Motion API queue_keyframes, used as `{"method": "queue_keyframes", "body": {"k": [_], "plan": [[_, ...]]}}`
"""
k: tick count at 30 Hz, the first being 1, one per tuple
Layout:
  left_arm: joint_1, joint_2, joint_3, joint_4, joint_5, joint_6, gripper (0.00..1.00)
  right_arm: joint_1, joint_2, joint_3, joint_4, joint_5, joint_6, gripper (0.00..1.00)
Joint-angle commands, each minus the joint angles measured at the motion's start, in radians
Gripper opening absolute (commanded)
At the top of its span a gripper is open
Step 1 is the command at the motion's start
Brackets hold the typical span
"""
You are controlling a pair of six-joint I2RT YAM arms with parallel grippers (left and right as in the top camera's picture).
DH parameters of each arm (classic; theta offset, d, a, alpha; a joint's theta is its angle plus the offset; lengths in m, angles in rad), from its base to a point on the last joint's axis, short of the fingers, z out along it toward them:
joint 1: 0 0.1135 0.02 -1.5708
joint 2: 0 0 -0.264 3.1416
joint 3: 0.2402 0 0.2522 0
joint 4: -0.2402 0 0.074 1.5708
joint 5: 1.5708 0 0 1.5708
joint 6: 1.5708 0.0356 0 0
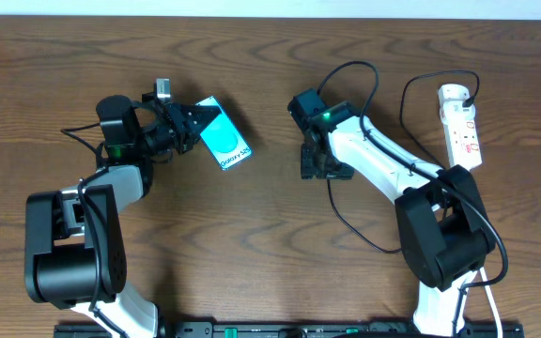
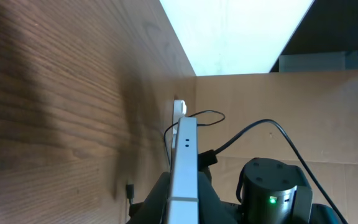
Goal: Plug charger to phone and switch on socket
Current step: 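Move the right gripper over the black cable's connector end, then lower the right gripper and close it on the cable connector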
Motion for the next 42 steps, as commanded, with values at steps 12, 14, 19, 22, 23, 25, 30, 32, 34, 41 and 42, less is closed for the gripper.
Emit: {"method": "queue_keyframes", "body": {"k": [12, 14, 19, 22, 23, 25, 30, 32, 34, 41, 42], "plan": [[0.000, -0.005, 0.008, 0.009, 0.012, 0.005, 0.08, -0.041, -0.002, 0.003, 0.008, 0.012, 0.031, 0.57], [0.000, -0.005, 0.008, 0.009, 0.009, 0.005, 0.08, -0.042, -0.002, 0.003, 0.007, 0.000, 0.030, 0.58], [0.000, -0.005, 0.008, 0.009, 0.006, 0.005, 0.07, -0.042, -0.002, -0.002, 0.002, -0.011, 0.027, 0.58], [0.000, -0.005, 0.008, 0.009, 0.006, 0.005, 0.07, -0.042, -0.002, -0.007, 0.002, -0.011, 0.027, 0.58], [0.000, -0.005, 0.008, 0.009, 0.006, 0.005, 0.07, -0.042, -0.002, -0.010, 0.002, -0.014, 0.027, 0.58], [0.000, -0.005, 0.008, 0.009, 0.006, 0.005, 0.07, -0.042, -0.002, -0.018, 0.006, -0.023, 0.027, 0.58], [0.000, -0.005, 0.008, 0.009, 0.005, 0.005, 0.07, -0.042, -0.002, -0.042, 0.022, -0.034, 0.027, 0.58], [0.000, -0.005, 0.008, 0.009, 0.005, 0.005, 0.07, -0.042, -0.002, -0.048, 0.029, -0.034, 0.027, 0.58], [0.001, -0.005, 0.008, 0.009, 0.005, 0.005, 0.07, -0.042, -0.002, -0.048, 0.032, -0.034, 0.027, 0.58], [0.000, -0.005, 0.008, 0.009, 0.001, 0.005, 0.07, -0.042, 0.014, -0.048, 0.037, -0.040, 0.027, 0.57], [0.000, -0.005, 0.008, 0.009, -0.003, 0.004, 0.07, -0.042, 0.022, -0.048, 0.037, -0.043, 0.027, 0.57]]}}
